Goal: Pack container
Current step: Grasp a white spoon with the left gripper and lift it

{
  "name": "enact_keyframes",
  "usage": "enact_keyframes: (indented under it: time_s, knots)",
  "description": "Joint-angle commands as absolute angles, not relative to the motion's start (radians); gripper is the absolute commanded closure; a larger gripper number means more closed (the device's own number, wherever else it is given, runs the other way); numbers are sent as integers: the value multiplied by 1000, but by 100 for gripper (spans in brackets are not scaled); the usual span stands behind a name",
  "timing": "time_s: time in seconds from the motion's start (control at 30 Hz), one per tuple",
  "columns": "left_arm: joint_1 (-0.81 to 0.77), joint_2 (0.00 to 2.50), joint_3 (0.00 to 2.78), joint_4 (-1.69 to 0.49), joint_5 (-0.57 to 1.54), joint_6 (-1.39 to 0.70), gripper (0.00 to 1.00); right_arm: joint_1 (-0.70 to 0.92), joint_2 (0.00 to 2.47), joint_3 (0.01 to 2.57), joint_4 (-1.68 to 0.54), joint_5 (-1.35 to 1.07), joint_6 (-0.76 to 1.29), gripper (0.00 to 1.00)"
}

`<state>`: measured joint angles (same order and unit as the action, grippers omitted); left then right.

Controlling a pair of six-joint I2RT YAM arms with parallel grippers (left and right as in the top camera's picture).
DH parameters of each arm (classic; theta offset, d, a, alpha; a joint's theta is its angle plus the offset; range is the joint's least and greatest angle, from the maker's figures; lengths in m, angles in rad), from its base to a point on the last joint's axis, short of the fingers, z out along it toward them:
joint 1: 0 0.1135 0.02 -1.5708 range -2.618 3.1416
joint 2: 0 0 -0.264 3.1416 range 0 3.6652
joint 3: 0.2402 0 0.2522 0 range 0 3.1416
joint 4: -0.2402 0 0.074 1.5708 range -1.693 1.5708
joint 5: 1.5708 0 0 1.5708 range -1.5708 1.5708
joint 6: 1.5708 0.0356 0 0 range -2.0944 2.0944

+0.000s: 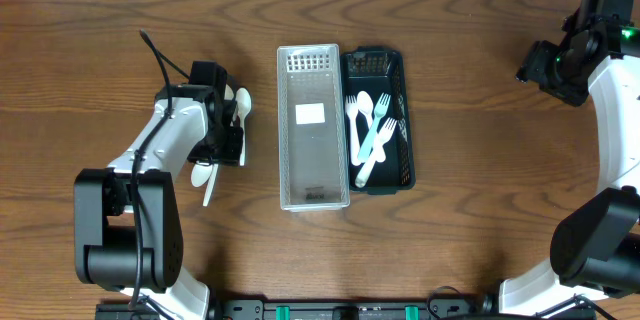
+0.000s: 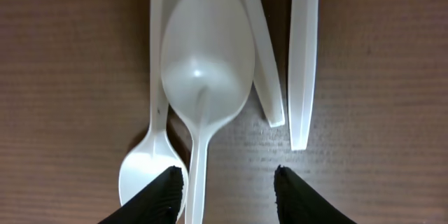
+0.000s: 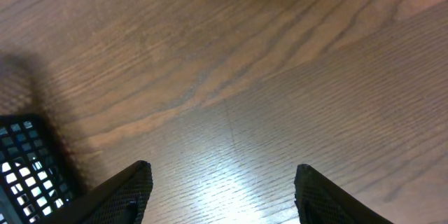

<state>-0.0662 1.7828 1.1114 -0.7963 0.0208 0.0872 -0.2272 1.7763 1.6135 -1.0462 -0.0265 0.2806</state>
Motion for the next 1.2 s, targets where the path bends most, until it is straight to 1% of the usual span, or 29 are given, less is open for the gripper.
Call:
enact_keyframes:
  time_s: [0.0, 0.3, 0.53, 0.63, 1.17]
  knots:
    - [-62, 1797, 1116, -780, 23, 105, 55, -229, 1774, 1606, -1044, -25, 273, 32]
    - [-62, 1798, 1114, -760, 22, 139, 54, -229, 1774, 1606, -1057, -22, 272, 32]
    - [-62, 1798, 1047, -728, 22, 139, 55, -229, 1774, 1606, -1063, -7, 272, 32]
    - [-62, 1798, 1037, -725, 10, 139, 59, -229, 1774, 1606, -1063, -7, 272, 32]
    - [-62, 1801, 1033, -701, 7, 141, 58, -229, 1774, 1606, -1067, -5, 272, 33]
